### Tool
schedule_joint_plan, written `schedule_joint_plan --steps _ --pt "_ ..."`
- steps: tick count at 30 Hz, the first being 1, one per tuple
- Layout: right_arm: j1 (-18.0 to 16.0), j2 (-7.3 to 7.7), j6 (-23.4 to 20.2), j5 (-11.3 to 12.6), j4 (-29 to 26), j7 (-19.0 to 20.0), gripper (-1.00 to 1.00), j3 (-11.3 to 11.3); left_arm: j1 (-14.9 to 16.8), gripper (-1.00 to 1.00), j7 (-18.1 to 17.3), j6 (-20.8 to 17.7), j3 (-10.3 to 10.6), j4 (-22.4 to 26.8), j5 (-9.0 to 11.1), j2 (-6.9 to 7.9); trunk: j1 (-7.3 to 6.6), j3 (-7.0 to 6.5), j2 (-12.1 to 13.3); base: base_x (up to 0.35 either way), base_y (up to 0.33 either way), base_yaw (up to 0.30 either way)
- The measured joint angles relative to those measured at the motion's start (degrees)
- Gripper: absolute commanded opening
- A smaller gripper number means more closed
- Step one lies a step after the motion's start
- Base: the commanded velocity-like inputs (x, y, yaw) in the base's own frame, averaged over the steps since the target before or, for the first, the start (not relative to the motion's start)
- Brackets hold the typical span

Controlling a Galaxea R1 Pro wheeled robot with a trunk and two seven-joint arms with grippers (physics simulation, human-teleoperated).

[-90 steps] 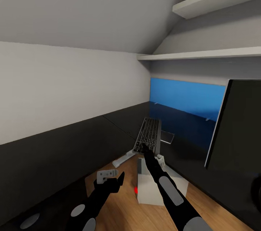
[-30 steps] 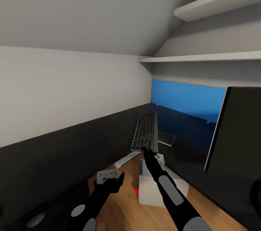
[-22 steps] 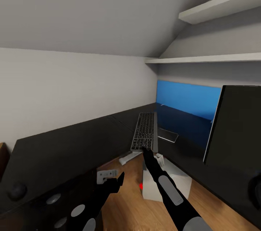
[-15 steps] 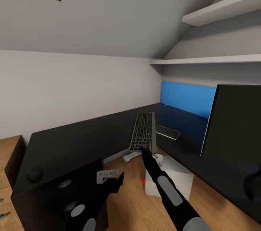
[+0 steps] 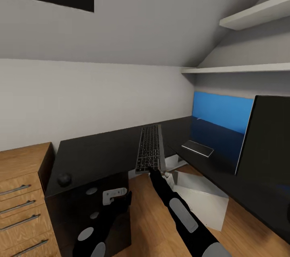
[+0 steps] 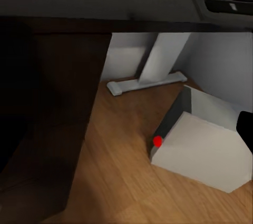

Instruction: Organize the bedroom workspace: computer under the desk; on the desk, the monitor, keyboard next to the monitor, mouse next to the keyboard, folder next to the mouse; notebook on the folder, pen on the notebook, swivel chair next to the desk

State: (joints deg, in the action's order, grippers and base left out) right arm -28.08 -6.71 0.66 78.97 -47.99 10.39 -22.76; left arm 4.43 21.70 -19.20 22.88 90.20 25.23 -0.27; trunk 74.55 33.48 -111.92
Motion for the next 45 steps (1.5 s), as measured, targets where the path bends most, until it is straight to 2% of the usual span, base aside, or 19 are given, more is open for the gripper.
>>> schedule_joint_plan --steps 4,12,18,22,33,45 --pt "0.00 0.01 -1.18 0.01 0.02 0.00 -1.00 -0.69 0.00 1.00 0.12 0.00 0.02 0.01 0.00 0.00 0.01 -0.13 0.00 -0.046 0.000 0.255" --pt "-0.01 0.35 -3.06 0.21 -0.01 0.27 -1.00 -0.42 0.01 1.00 0.15 0.04 0.02 0.01 0.00 0.00 0.00 -0.18 0.00 -0.024 0.000 0.116" --pt "-0.01 0.45 -3.21 -0.03 -0.07 0.68 -1.00 -0.53 0.01 1.00 0.15 0.04 0.06 0.04 0.00 0.00 0.00 -0.18 0.00 -0.001 0.000 0.007" --pt "-0.01 0.87 -2.99 0.13 -0.37 3.38 -1.00 -0.52 0.01 1.00 0.15 0.06 0.07 0.03 -0.03 0.00 0.00 -0.18 0.00 0.000 0.000 0.000" --pt "-0.01 1.35 -2.72 0.04 -1.91 4.26 -1.00 -0.26 0.01 1.00 0.16 0.10 0.00 0.04 -0.10 0.00 0.00 -0.18 0.00 0.000 -0.007 0.000" --pt "-0.02 1.23 -2.71 0.04 -1.92 3.82 -1.00 -0.26 0.00 1.00 0.18 0.11 -0.03 0.08 -0.17 0.01 0.01 -0.18 0.00 -0.083 -0.249 0.193"
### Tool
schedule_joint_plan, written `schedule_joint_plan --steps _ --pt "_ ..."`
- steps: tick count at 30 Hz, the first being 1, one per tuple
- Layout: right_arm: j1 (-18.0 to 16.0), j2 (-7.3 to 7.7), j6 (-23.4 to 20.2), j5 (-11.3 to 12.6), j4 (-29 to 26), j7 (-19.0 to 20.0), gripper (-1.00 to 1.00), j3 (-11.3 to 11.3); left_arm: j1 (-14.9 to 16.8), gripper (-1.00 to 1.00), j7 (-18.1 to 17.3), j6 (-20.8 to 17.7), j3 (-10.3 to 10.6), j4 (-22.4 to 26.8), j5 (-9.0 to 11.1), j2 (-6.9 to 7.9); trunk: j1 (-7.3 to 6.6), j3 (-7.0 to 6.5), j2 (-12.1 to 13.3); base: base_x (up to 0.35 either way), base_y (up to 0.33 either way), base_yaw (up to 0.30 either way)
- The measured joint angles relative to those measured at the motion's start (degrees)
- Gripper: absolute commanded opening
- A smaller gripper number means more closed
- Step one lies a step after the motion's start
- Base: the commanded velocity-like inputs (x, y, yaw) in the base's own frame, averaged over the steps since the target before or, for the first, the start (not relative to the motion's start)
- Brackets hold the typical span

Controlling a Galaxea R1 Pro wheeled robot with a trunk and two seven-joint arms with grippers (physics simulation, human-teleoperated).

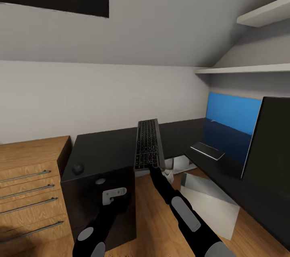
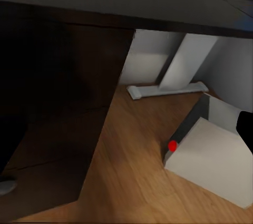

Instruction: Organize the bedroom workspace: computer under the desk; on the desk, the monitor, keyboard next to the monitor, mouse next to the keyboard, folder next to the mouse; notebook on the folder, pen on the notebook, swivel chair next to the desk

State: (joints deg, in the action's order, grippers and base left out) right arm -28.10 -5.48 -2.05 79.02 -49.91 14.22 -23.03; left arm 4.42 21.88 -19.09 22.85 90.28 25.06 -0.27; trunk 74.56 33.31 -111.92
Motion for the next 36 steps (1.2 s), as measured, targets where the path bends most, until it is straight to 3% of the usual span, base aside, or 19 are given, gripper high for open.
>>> schedule_joint_plan --steps 11,17,20,23,28,34,36 --pt "0.01 -0.21 -0.09 0.12 0.16 -0.10 -1.00 -0.10 0.00 1.00 -0.02 0.06 -0.20 0.01 0.08 0.00 0.01 0.00 0.00 -0.131 -0.058 0.279" --pt "0.01 -0.31 -0.19 0.14 0.20 -0.17 -1.00 -0.17 0.01 1.00 -0.01 0.11 -5.48 0.30 0.33 -0.05 -0.01 0.00 0.00 -0.072 -0.001 0.282" --pt "0.01 -0.32 -0.23 0.14 0.19 -0.19 -1.00 -0.17 0.01 1.00 -0.01 0.13 -6.91 0.34 1.26 -0.07 -0.01 0.00 0.00 -0.015 0.000 0.282" --pt "0.01 -0.15 -0.42 0.15 0.18 -0.10 -1.00 -0.17 0.01 1.00 -0.01 0.19 -7.85 0.35 3.31 -0.02 -0.01 0.00 0.00 -0.004 0.000 0.182" --pt "0.02 0.07 -1.44 0.14 0.14 0.04 -1.00 -0.22 0.02 1.00 -0.01 0.20 -8.43 0.34 3.78 -0.01 -0.01 0.00 0.00 -0.001 0.000 0.038" --pt "0.02 0.54 -6.58 0.42 0.13 0.31 -1.00 0.04 0.02 1.00 -0.01 0.17 -8.67 0.34 3.87 -0.01 -0.01 0.00 0.00 0.000 0.000 0.002" --pt "0.02 0.62 -7.81 2.02 0.14 0.33 -1.00 0.08 0.02 1.00 -0.01 0.16 -8.62 0.34 3.87 -0.03 -0.01 0.00 0.00 0.000 0.000 0.000"
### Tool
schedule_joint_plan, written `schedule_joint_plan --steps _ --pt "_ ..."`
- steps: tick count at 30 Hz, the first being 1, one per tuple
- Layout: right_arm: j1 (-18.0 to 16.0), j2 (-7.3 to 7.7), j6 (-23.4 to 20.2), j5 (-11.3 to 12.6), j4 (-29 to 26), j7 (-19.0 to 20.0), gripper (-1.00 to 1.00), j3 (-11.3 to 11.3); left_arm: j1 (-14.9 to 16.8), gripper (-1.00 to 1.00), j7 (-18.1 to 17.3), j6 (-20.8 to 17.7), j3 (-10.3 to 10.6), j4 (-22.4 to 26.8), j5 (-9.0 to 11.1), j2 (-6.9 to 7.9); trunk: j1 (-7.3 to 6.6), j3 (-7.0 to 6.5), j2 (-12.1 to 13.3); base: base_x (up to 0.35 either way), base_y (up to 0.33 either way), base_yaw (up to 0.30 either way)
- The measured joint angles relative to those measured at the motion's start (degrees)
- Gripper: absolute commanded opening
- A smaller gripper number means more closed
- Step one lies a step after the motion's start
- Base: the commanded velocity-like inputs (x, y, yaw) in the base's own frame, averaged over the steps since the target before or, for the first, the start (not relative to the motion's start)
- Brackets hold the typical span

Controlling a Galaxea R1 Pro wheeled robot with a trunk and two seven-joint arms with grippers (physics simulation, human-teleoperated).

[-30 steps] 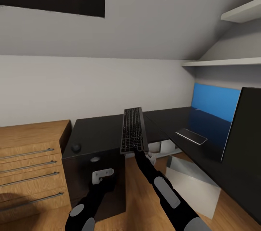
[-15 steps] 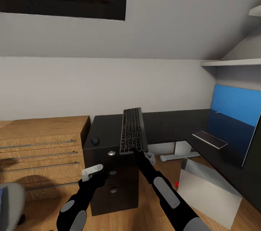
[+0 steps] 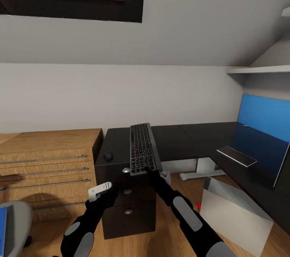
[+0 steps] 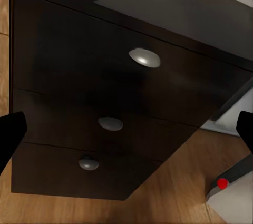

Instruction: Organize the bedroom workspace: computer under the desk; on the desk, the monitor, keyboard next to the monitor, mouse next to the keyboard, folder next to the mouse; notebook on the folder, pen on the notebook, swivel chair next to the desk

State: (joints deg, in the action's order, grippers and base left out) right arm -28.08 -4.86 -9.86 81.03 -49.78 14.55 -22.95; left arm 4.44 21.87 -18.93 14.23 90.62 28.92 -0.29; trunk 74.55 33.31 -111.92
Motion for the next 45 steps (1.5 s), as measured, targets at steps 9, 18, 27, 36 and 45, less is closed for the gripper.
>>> schedule_joint_plan --steps 9,18,27,36,45 --pt "0.00 1.21 -4.37 8.73 -0.01 0.00 -1.00 0.05 0.00 1.00 -0.01 0.00 0.03 0.00 0.00 -0.02 0.00 0.00 0.00 0.000 0.000 0.000" --pt "0.01 1.56 -5.59 9.36 0.00 0.10 -1.00 0.03 0.00 1.00 -0.07 0.01 0.04 0.00 0.00 0.02 0.00 0.00 0.00 0.000 0.000 0.000" --pt "0.03 1.60 -8.25 14.28 0.06 -0.08 -1.00 0.01 0.00 1.00 -0.09 0.01 0.04 0.00 0.00 0.02 0.00 0.00 0.00 0.000 0.000 0.000" --pt "0.03 1.80 -10.11 15.29 0.11 -0.17 -1.00 -0.02 0.00 1.00 -0.09 0.00 0.04 0.00 0.00 0.02 0.00 0.00 0.00 0.000 0.000 0.000" --pt "0.06 1.56 -10.14 15.05 2.04 -2.01 -1.00 -0.11 0.00 1.00 -0.15 0.10 0.03 0.09 0.04 0.01 -0.03 0.00 0.00 0.169 0.067 0.000"
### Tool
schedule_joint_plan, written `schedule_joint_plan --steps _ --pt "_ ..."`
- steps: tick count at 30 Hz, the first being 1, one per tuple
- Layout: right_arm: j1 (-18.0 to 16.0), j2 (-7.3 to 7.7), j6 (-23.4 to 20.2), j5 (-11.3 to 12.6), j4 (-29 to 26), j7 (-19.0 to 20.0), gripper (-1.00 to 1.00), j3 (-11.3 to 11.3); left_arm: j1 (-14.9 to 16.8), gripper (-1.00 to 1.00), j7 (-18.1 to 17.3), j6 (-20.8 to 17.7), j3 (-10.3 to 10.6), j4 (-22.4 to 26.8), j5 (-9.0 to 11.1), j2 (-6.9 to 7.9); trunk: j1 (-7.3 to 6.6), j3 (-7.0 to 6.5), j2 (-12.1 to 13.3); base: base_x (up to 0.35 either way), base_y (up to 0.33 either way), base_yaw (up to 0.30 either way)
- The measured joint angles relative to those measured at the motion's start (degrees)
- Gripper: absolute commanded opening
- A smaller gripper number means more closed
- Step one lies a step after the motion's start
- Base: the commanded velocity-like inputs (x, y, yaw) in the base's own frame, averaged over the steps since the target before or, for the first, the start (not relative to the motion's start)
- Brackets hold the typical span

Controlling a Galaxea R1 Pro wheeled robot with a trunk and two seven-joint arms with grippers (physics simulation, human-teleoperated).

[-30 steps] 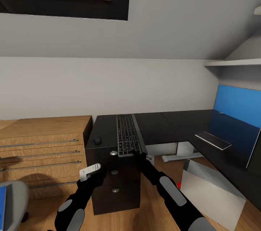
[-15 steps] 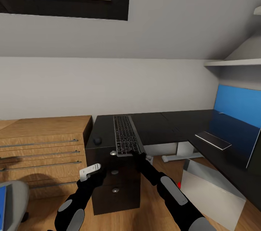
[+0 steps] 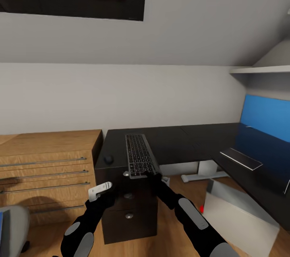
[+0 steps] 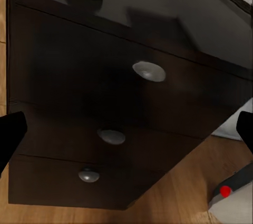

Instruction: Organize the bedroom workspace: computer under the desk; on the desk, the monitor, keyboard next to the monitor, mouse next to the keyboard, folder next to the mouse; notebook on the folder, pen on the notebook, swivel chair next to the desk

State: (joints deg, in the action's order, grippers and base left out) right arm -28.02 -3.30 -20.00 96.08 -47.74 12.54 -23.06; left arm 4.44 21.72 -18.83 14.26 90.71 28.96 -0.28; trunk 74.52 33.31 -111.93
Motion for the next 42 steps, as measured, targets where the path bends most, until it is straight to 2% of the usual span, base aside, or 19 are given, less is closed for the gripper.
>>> schedule_joint_plan --steps 13,33,42 --pt "-0.01 0.11 -0.12 0.04 0.05 -0.60 -1.00 0.03 0.00 1.00 -0.03 0.01 0.00 -0.06 -0.02 0.01 0.01 0.00 0.00 0.248 0.089 0.000" --pt "-0.04 0.12 -0.07 -0.06 0.05 -0.78 -1.00 -0.08 0.00 1.00 -0.03 -0.04 0.00 -0.09 0.01 0.01 0.03 0.00 0.00 0.006 0.000 0.000" --pt "-0.03 0.12 -0.06 -0.12 0.05 -0.78 -1.00 -0.10 0.00 1.00 -0.03 -0.02 0.00 -0.09 0.04 0.00 0.03 0.00 0.00 -0.110 0.000 0.000"
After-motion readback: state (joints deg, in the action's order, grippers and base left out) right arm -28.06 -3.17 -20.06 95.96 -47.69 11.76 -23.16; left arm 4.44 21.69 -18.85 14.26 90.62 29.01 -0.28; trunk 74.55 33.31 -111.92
